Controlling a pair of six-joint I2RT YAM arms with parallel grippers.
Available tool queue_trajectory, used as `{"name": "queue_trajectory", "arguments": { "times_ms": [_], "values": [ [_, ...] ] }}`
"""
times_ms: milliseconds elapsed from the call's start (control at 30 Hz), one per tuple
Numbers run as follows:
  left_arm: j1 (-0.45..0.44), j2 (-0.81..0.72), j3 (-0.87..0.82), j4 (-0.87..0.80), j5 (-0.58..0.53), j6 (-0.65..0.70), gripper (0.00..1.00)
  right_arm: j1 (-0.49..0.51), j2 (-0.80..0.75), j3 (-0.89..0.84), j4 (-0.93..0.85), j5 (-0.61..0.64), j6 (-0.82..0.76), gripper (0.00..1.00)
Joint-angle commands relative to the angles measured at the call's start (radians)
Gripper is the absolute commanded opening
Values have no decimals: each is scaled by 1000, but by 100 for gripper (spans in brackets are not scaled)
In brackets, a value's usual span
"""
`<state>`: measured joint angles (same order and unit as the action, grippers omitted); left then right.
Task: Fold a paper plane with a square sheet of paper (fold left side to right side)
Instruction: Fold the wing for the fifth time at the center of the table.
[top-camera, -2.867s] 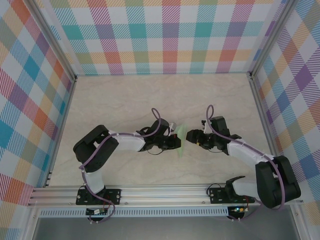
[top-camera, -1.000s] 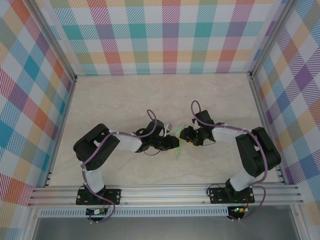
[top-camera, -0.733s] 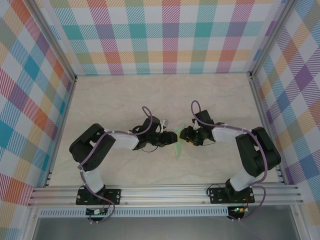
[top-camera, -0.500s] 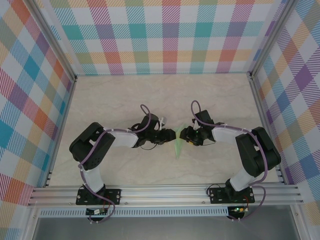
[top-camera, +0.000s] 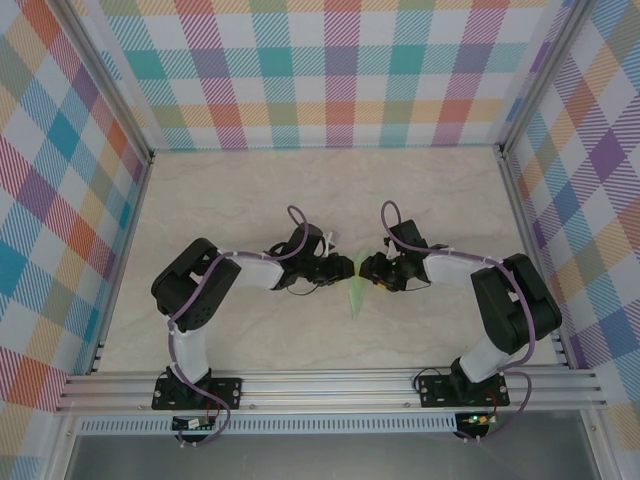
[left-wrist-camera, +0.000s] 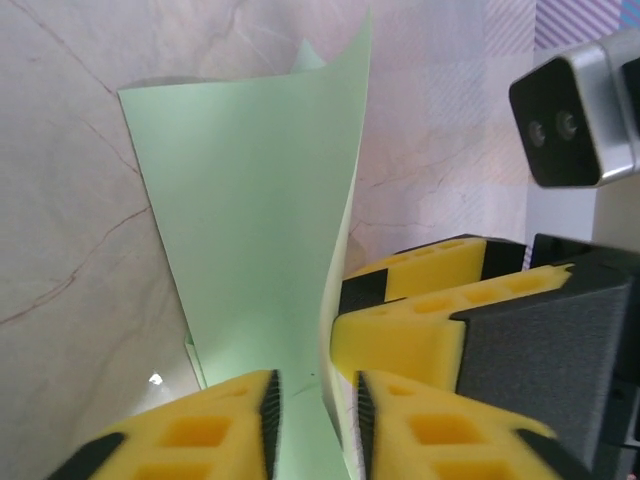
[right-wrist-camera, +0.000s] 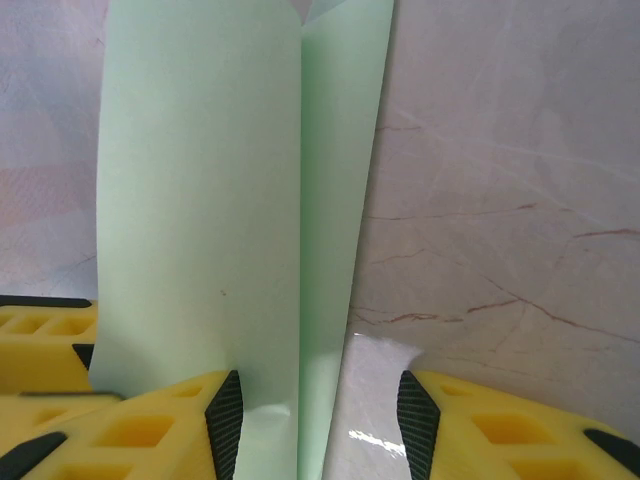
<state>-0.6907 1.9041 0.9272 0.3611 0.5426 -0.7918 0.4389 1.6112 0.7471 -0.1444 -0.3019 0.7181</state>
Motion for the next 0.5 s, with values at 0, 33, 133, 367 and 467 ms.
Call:
{"name": "queue_trajectory", "arguments": {
  "times_ms": [0, 33, 133, 367, 467],
  "values": [
    [17, 20, 42, -21, 19, 20, 16, 12, 1, 3, -45, 12, -20, 49],
    [19, 25, 51, -31, 13, 29, 12, 11, -9, 3, -45, 11, -23, 49],
    [23, 36, 68, -57, 8, 50, 3, 3, -49, 12, -60, -3, -41, 50],
    [27, 38, 67, -64, 11, 69, 1, -94, -168, 28, -56, -86, -46, 66],
    [28, 38, 65, -63, 11, 75, 1, -105, -140, 60, -17, -128, -29, 80]
  ]
}}
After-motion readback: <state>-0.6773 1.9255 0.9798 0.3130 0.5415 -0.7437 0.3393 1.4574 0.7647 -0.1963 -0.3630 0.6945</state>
